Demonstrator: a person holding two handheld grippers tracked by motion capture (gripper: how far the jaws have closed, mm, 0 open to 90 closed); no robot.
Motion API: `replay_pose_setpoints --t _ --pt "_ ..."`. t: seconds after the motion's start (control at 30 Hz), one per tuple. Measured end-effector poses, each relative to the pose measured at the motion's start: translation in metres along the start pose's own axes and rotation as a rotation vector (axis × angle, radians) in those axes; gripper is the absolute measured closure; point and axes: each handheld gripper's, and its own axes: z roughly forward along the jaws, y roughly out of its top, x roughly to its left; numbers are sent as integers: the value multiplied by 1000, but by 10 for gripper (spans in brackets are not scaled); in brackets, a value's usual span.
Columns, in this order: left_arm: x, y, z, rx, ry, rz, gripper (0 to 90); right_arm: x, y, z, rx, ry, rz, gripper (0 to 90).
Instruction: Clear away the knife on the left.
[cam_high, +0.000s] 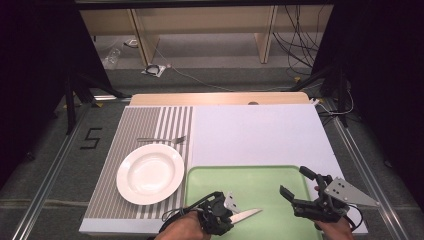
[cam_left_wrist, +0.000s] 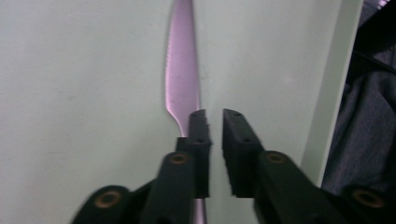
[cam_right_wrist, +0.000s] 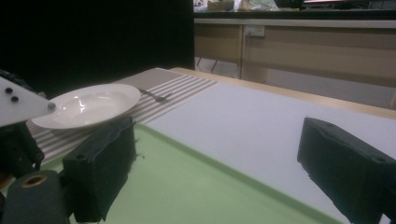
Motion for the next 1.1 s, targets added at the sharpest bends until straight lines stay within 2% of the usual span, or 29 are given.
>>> replay_pose_setpoints --t 0.17,0.57,0.77,1.1 --pt "-3 -1 8 25 -5 24 895 0 0 0 -2 1 1 123" --pt "1 -4 12 54 18 23 896 0 0 0 0 1 0 128" --pt "6 -6 11 58 51 0 896 0 0 0 -1 1 1 129" --pt "15 -9 7 51 71 -32 896 1 0 0 -1 0 1 130"
